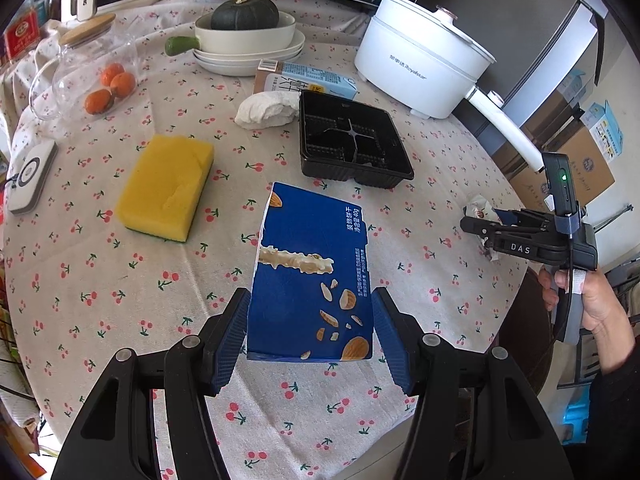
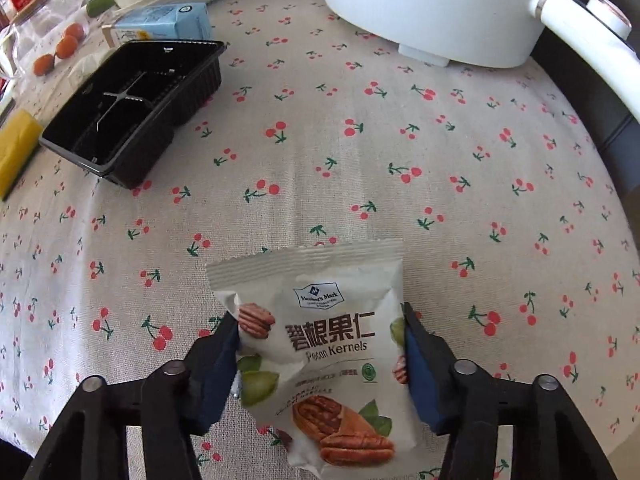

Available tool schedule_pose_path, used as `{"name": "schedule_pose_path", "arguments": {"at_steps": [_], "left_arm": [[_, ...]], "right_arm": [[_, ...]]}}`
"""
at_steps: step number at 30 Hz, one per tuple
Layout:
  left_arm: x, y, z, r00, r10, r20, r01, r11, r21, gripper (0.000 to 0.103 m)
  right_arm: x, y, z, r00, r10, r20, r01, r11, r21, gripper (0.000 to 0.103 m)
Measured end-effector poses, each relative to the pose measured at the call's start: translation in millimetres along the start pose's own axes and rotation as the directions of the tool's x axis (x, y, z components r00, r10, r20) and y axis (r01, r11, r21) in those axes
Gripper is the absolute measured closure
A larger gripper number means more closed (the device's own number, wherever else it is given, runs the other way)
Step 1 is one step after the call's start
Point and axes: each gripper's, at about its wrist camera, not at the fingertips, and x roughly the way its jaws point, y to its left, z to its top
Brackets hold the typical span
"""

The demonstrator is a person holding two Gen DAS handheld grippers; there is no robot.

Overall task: Collect trash
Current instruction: 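Carry the box and packet over the bin and open the left gripper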

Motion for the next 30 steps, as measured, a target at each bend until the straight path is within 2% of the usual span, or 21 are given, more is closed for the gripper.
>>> {"name": "schedule_pose_path", "arguments": {"at_steps": [2,4,10,22,30], "left_arm": [[-1.6,-4.0,-1.7,1.000,-0.006,0.003,0.006,1.000,0.008,0.039],[-5.1,-8.6,-3.5,1.000,-0.013,0.010,0.012,1.000,0.019,0.039],[-18.1,-20.7,-10.8,0.999,-0.040,0.031,0.038,0.998,0.043,0.039],[-45.6,-57.6,-33.7,0.990,-0.121,0.071,0.115,0.989,0.095,0.039],[-47.4,-86.9,-53.9,0.988,-0.143,0.059,0.134,0.981,0.144,0.039]], "right_arm": [[-6.2,-0.3,-3.6,1.000,0.001,0.007,-0.001,1.000,0.023,0.054],[-14.3,0.7,-8.4,1.000,0.002,0.005,-0.003,0.999,0.046,0.056],[-46.9,17.0,-27.4,0.999,-0.013,0.036,0.012,0.999,0.045,0.057],[-124.6,41.7,-74.3,0.991,-0.029,0.131,0.014,0.993,0.118,0.057],[-150.7,42.6,-117.2,0.986,-0.016,0.168,-0.013,0.985,0.172,0.057]]}}
